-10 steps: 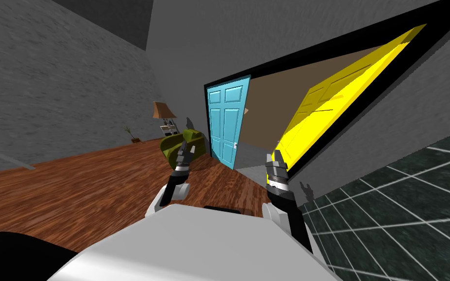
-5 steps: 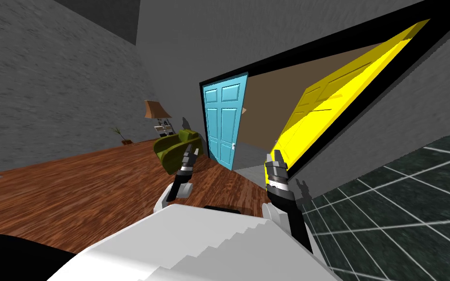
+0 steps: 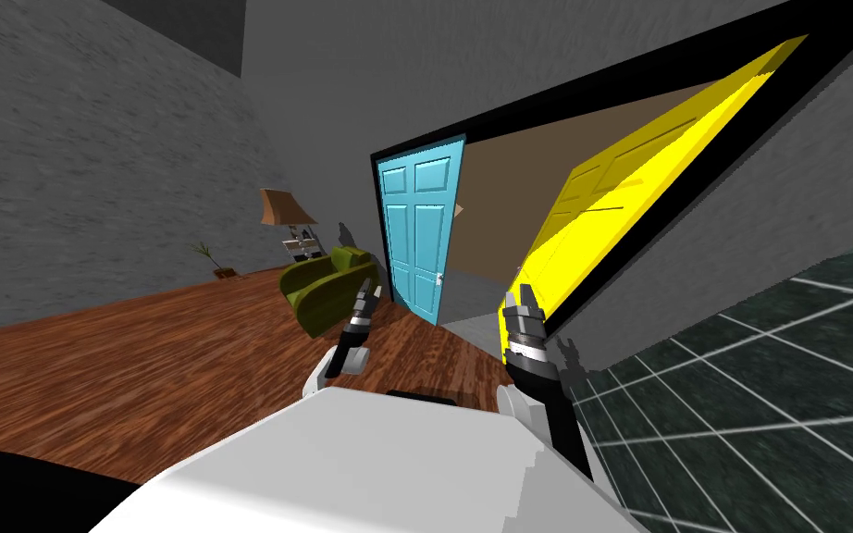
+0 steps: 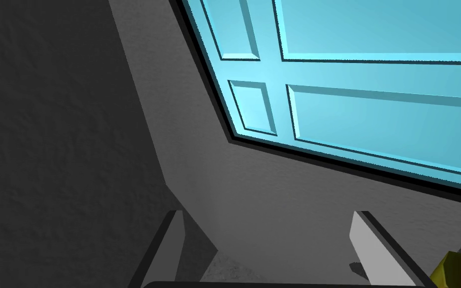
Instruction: Push the door open
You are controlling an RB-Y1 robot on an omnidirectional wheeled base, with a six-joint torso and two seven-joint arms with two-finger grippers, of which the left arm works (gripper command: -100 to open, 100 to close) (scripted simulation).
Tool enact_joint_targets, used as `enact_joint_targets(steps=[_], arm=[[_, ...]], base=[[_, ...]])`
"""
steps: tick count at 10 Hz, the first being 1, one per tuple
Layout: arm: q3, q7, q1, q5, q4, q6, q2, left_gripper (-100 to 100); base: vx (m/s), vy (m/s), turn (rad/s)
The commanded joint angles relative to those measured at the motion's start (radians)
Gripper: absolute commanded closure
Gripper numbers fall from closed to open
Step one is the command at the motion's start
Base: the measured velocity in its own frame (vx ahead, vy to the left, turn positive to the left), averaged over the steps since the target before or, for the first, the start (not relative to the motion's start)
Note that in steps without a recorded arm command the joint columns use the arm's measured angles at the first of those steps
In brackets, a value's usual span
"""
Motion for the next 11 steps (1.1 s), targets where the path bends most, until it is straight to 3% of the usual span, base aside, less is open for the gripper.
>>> enact_joint_targets(steps=[1,4,11], arm=[[-0.002,0.002,-0.023,0.005,0.05,-0.01,0.01,-100],[-0.006,0.002,-0.036,0.007,0.096,-0.018,0.014,-100],[-0.023,-0.001,-0.103,0.017,0.28,-0.055,0.029,-100]], base=[[0.096,-0.019,-0.093],[0.061,-0.011,-0.034],[0.068,-0.012,-0.056]])
